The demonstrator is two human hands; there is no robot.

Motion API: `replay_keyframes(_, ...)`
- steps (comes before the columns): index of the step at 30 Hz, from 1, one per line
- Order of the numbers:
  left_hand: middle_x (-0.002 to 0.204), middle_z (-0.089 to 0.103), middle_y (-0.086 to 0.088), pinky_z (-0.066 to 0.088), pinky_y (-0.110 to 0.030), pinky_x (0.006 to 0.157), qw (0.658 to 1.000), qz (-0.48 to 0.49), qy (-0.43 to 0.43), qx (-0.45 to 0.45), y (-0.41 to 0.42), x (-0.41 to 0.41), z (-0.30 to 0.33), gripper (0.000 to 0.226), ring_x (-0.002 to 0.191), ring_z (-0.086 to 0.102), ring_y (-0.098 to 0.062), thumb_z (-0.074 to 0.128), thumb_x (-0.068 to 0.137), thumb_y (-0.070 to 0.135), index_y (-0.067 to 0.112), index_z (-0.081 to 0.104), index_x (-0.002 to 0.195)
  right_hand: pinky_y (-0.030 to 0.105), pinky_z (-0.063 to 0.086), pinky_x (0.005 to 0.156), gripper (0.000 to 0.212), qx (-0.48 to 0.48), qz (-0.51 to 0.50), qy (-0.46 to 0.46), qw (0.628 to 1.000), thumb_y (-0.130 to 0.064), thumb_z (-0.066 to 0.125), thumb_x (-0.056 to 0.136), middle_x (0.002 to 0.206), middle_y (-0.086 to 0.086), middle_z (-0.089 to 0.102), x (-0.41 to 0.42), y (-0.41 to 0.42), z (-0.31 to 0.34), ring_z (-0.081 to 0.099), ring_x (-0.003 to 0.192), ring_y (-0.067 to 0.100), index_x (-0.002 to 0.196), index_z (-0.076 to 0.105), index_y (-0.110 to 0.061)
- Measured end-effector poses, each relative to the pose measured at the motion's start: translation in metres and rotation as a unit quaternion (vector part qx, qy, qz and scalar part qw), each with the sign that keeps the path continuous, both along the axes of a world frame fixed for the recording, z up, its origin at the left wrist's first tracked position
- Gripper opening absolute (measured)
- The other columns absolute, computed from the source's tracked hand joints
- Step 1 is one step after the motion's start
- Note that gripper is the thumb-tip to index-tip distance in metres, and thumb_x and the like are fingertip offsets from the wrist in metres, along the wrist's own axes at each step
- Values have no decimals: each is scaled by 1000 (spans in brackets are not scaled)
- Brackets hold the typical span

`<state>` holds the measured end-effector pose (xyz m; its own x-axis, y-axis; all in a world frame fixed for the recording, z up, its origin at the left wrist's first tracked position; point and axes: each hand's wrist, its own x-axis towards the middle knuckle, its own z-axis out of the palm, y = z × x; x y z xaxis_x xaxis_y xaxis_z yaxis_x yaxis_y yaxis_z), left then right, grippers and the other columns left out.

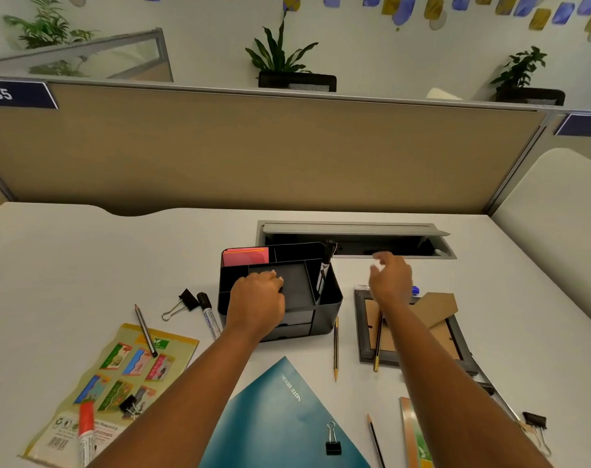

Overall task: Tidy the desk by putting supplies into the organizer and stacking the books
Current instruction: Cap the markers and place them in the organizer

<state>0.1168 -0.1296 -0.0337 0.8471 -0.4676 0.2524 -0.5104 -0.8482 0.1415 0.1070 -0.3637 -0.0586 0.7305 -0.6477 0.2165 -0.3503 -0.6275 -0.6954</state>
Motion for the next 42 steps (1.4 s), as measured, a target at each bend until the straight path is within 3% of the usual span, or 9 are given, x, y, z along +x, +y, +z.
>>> replay_keyframes(4,76,77,0,53,-25,49,1000,-7,0,-22,3,1,-4,35,57,70,-13,44,65,20,18,78,72,41,37,101,42,-140,67,252,955,-13,49,92,137,11,47,-17,-36,-25,37,127,29,133,42,-17)
replay_keyframes(7,80,78,-2,55,-28,54,999,-2,0,-38,4,0,-7,44,65,73,-16,35,68,22,16,78,75,39,37,102,44,-217,112,327,913,-11,45,92,134,9,49,-19,-46,-29,39,125,28,135,39,-20)
replay_keyframes(14,97,76,-8,57,-43,78,998,12,20,-52,5,-7,-15,48,90,73,-24,34,71,20,11,76,92,36,36,104,48,-285,148,320,891,-5,56,85,133,8,47,-12,-45,-27,45,121,24,131,43,-16)
replay_keyframes(18,135,54,-8,18,-29,112,989,22,64,-129,5,-13,-19,68,130,48,-23,16,78,33,10,57,126,40,31,106,48,-288,166,331,883,-9,48,90,140,8,38,-19,-47,-35,36,128,26,136,33,-15)
replay_keyframes(26,145,43,-5,4,-24,113,989,22,65,-132,6,-12,-28,79,139,35,-19,4,74,41,12,46,135,29,39,97,42,-304,160,310,887,-15,60,85,126,7,52,-12,-45,-34,45,115,22,125,47,-18)
replay_keyframes(31,148,39,-4,1,-24,113,992,13,55,-113,6,-13,-29,80,141,31,-19,1,75,41,13,42,138,35,39,99,48,-283,147,260,911,-11,64,82,126,10,47,-12,-42,-35,50,110,24,125,42,-13)
replay_keyframes(35,148,40,-5,8,-28,117,994,7,46,-95,7,-13,-28,78,140,32,-20,0,78,39,12,41,139,22,44,61,27,1,48,10,999,-8,54,90,112,22,57,-19,-28,-9,53,80,24,116,55,-4)
replay_keyframes(38,144,45,-5,15,-35,119,996,7,45,-78,6,-13,-26,71,138,35,-21,5,84,42,13,43,137,16,50,55,24,146,50,-161,975,-12,62,84,99,15,66,-32,-16,19,60,79,22,107,64,-4)
replay_keyframes(42,119,62,-10,35,-45,106,983,25,-28,-181,9,-14,-18,53,116,55,-29,27,87,37,10,57,121,5,52,56,17,165,149,-177,959,-10,68,79,91,4,64,-50,5,56,62,77,15,95,67,-7)
